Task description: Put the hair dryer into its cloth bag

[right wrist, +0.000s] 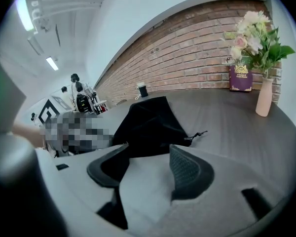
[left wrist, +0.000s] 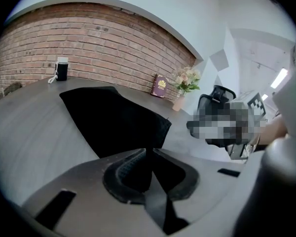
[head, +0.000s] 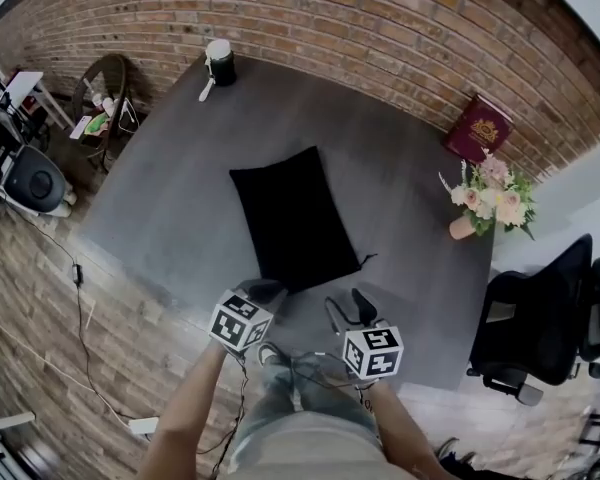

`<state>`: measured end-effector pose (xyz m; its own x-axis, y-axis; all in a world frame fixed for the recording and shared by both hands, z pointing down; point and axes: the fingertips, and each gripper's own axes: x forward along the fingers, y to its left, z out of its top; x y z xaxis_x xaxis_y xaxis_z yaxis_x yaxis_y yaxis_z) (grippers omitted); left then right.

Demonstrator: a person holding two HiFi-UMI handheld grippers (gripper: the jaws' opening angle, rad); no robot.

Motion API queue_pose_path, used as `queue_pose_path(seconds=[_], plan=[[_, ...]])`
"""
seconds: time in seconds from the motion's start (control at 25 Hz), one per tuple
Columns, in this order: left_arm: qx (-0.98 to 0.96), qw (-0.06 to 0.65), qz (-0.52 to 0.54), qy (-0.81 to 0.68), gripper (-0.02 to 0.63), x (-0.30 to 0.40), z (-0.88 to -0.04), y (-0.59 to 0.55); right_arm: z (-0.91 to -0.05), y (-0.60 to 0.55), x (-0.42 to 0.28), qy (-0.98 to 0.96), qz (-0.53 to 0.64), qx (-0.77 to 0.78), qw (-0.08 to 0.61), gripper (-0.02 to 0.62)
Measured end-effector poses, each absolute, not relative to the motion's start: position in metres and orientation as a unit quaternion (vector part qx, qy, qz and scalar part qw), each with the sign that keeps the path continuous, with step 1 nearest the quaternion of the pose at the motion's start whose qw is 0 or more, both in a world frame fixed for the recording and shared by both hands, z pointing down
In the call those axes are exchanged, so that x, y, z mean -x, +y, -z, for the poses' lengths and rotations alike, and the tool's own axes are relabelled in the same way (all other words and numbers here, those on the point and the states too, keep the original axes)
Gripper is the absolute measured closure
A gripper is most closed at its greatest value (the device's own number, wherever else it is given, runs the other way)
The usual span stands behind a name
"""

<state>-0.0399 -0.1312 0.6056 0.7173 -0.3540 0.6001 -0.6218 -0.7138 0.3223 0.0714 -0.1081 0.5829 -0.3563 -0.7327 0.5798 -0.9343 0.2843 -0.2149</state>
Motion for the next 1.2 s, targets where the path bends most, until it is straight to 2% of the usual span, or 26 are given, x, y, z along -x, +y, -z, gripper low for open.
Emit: queue_pose_path(seconds=[0.24, 0.36, 0.56, 0.96, 1.2], plan=[[-0.895, 0.259, -0.222, -0.287, 0.58, 0.045, -0.595, -0.126, -0.564, -0.109, -0.098, -0.761, -0.27, -0.566, 0.164, 0.347], [-0.89, 0.263, -0.197, -0.317, 0.557, 0.056, -0.586, -0.124, -0.545, -0.115, -0.117, -0.752, -0.266, -0.585, 0.145, 0.359], [-0.878, 0.232, -0.154, -0.389, 0.557, 0.086, -0.546, -0.132, -0.493, -0.133, -0.147, -0.746, -0.232, -0.614, 0.109, 0.417], [-0.84, 0.114, 0.001, -0.531, 0.563, 0.135, -0.387, -0.176, -0.375, -0.153, -0.178, -0.75, -0.142, -0.646, 0.0, 0.524], [-0.815, 0.089, 0.058, -0.569, 0.586, 0.145, -0.337, -0.183, -0.34, -0.161, -0.19, -0.733, -0.104, -0.671, -0.025, 0.595]])
